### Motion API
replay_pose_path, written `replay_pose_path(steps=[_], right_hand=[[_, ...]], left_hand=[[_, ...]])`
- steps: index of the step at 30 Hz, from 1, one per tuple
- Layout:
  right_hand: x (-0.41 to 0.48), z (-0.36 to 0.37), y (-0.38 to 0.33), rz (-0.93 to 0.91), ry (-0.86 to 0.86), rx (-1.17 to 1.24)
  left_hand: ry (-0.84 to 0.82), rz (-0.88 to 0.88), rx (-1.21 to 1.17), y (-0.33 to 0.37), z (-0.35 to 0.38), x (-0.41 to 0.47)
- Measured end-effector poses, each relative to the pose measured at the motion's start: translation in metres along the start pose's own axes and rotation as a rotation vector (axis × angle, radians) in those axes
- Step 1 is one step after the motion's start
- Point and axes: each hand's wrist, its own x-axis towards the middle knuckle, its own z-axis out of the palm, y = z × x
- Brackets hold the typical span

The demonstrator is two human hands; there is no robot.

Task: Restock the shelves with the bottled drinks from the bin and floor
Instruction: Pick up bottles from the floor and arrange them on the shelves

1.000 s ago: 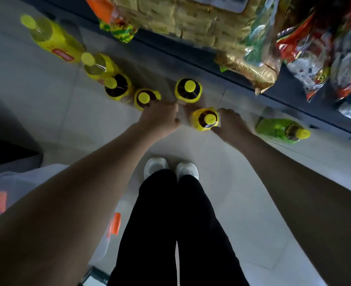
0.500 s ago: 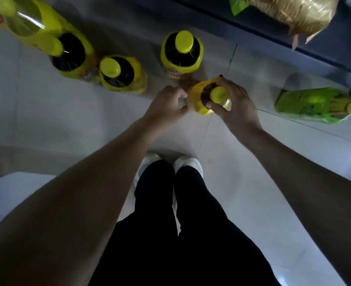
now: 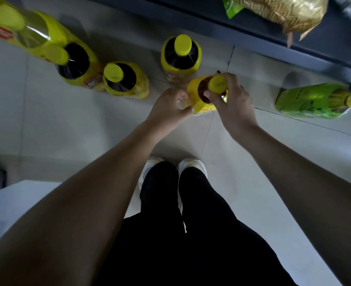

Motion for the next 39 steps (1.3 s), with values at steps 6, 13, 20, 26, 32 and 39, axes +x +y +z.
replay_pose_path(steps=[6, 13, 20, 26, 32, 39], right_hand=[[-0.015, -0.034, -0.041, 0.0, 0.043, 0.009], [-0.053, -0.125, -0.126, -0.092, 0.151, 0.004], [-0.101, -0.249, -0.248, -0.229, 0.318, 0.027], [-0.144, -0.359, -0.363, -0.38, 0.506, -0.038], [-0.195, -0.458, -0.468, -0.496, 0.63, 0.005], [-0.247, -0.547, -0.552, -0.604, 0.742, 0.129]], left_hand=[[0.052, 0.019, -0.056, 0.025, -0.034, -0.025], [0.072, 0.058, -0.2, 0.098, -0.11, -0.09], [0.083, 0.121, -0.355, 0.2, -0.209, -0.17], [0.188, 0.247, -0.448, 0.292, -0.303, -0.245], [0.28, 0.392, -0.422, 0.377, -0.395, -0.314], [0.388, 0.572, -0.407, 0.461, -0.465, -0.381]])
